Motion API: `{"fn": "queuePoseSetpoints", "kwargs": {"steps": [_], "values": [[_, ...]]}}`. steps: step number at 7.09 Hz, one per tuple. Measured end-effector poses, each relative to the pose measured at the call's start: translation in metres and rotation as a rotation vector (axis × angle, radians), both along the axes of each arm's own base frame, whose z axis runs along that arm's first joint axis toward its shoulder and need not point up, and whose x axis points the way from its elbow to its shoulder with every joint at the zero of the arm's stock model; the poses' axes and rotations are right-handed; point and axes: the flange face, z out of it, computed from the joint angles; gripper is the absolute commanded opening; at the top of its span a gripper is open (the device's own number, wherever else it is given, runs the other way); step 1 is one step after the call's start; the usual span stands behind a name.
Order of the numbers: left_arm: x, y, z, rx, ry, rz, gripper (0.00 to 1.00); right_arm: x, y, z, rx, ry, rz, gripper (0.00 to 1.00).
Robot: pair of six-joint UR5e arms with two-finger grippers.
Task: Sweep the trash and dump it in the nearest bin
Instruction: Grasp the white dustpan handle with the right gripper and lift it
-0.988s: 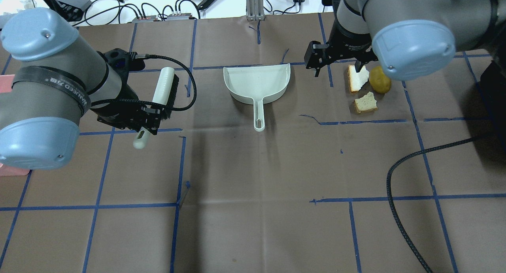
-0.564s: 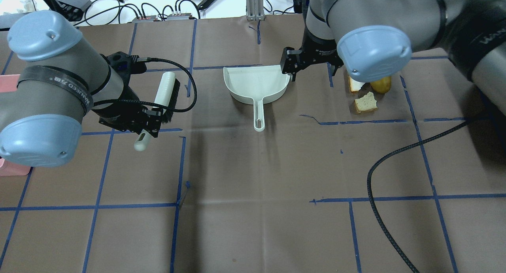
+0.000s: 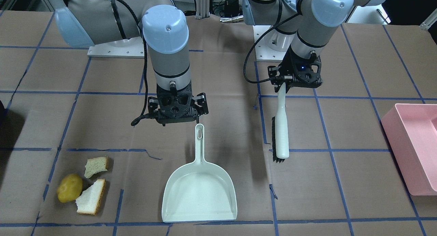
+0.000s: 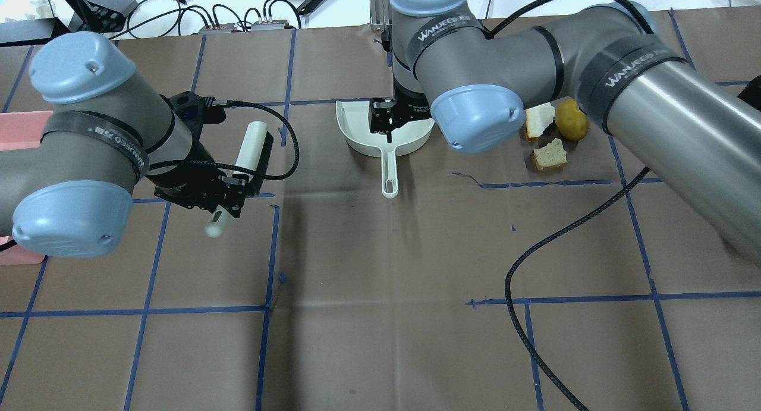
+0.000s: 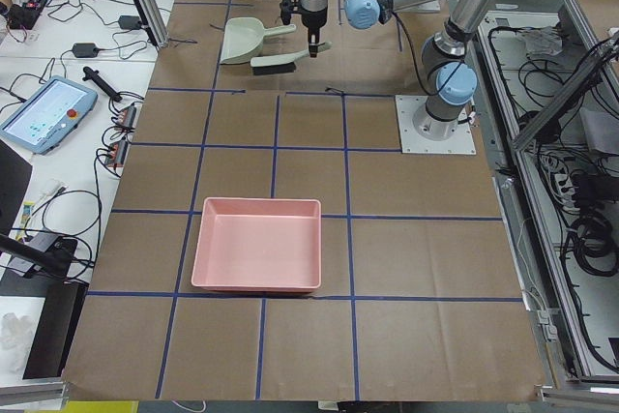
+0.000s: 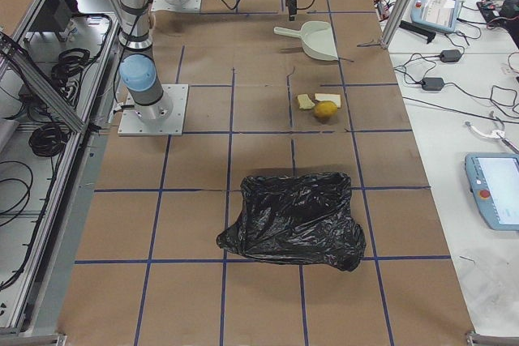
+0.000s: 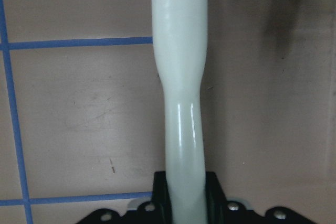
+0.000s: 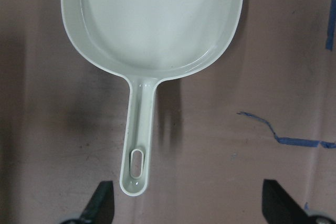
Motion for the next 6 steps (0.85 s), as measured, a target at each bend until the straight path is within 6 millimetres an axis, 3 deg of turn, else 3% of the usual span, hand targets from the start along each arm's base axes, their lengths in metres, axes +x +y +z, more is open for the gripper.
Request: {"fn": "queuePoseSetpoints", "kwargs": {"steps": [4, 6], "values": [[0.0, 0.012, 0.0, 0.035, -0.004, -0.006, 0.0, 0.047, -0.007, -0.043, 0.018, 0.001, 0.003, 1.0], [0.005, 0.013, -0.001, 0.05, -0.002, 0.007, 0.0, 0.05, -0.005, -0.065, 0.05, 0.012, -0.002, 1.0]]}}
